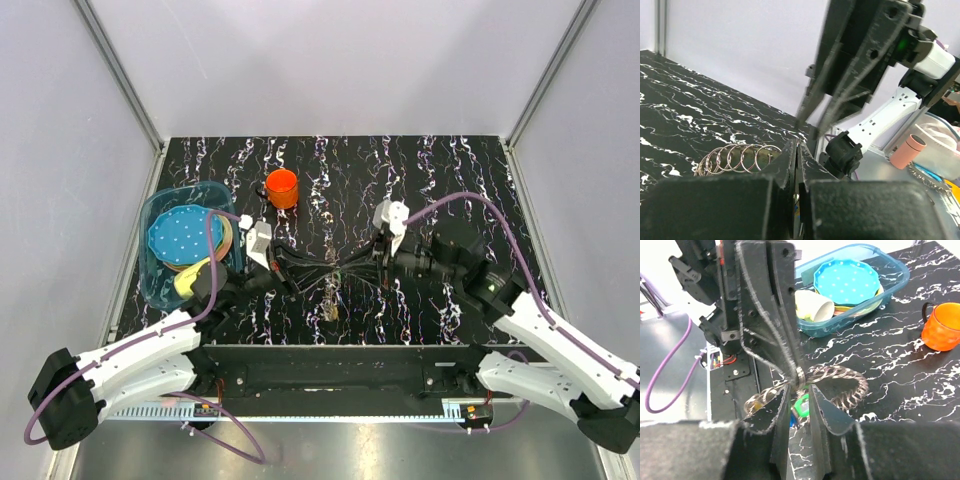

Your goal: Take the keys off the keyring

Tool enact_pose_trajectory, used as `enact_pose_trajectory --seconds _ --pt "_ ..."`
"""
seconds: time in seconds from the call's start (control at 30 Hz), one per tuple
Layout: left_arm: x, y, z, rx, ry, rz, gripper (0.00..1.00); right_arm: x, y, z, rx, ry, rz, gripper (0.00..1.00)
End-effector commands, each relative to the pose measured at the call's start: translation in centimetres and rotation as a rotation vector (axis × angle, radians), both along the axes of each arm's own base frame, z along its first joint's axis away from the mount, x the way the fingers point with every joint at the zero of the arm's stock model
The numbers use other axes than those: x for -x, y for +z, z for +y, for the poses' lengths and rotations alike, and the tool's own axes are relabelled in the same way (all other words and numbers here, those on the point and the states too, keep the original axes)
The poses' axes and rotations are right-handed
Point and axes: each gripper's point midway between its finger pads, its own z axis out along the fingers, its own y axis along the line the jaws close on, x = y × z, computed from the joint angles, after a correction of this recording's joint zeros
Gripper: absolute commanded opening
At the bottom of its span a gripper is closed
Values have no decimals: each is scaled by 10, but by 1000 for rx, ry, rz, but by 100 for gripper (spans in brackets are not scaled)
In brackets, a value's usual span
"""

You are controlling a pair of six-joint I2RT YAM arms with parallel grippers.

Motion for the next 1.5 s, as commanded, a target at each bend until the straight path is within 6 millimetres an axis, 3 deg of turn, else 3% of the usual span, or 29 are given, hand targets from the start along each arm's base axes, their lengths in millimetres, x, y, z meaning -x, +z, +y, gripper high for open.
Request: enact_pose_trajectory --seconds 0.0,0.1,0.4,0.67,1.47 --pt "21 54 10 147 -67 -134 0 10 34 6 -108 144 112 26" --pt "24 57 11 160 -78 -135 0 14 44 -1 -169 203 139 27" --pt "27 64 12 176 -95 -144 0 25 36 1 -183 313 210 32" --pt "29 69 14 191 -100 -149 0 17 17 1 -155 278 182 34" --pt "30 70 12 212 -121 -142 0 13 17 12 -226 336 171 31"
